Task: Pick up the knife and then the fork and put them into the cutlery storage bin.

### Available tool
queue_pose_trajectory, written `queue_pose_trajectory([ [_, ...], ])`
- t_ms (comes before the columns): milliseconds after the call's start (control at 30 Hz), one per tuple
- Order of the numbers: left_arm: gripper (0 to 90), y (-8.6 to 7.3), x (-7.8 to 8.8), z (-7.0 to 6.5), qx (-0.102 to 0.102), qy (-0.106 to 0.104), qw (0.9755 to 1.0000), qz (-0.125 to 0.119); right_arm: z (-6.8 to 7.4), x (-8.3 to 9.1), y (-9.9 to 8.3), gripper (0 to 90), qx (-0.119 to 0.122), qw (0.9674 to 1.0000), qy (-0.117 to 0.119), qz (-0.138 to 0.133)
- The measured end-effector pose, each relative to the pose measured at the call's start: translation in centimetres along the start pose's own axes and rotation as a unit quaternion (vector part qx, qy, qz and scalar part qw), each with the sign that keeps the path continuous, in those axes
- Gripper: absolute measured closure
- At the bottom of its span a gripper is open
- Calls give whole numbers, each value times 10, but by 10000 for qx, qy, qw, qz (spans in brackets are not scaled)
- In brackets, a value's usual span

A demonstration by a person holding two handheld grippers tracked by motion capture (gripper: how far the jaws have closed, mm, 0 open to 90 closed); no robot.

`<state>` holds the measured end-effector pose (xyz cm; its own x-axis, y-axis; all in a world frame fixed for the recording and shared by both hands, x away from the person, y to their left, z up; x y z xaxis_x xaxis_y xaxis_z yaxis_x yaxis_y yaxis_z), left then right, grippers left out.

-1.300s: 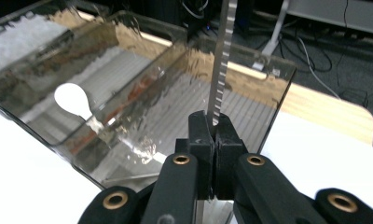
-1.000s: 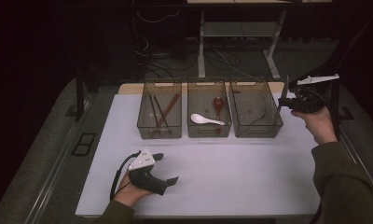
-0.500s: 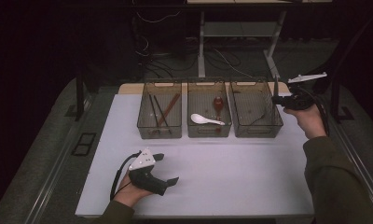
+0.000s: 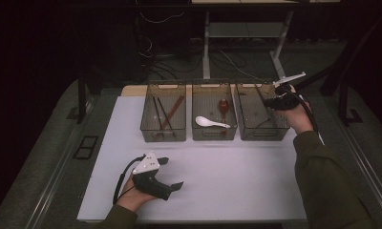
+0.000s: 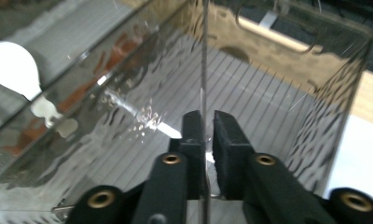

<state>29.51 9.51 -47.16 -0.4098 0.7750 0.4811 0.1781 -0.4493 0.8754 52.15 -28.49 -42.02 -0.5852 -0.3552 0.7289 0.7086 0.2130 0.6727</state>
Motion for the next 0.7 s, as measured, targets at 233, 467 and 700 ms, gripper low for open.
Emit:
queue_pose_trajectory([
  [233, 0, 0, 0, -1, -2, -21, 10000, 7, 0, -9, -8, 627, -188, 9997, 45, 129],
  [467, 0, 0, -1, 0, 2, -13, 10000, 35, -2, 2, -6, 431, -492, 9981, 329, -192],
  [700, 0, 0, -1, 0, 11, 13, 10000, 38, 0, 17, -8, 317, -597, 9958, 584, -365],
])
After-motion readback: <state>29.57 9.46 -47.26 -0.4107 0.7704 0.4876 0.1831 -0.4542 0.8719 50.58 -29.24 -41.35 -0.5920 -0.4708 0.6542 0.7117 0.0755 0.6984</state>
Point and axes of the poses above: each handheld gripper's, and its own axes: x roughly backward along the jaws, y roughly out of its top, z roughly to its left, the point moved 7 cm from there along -x, roughly forward along the jaws, and after that the axes turned 10 degrees about -x, right-handed, at the moved point
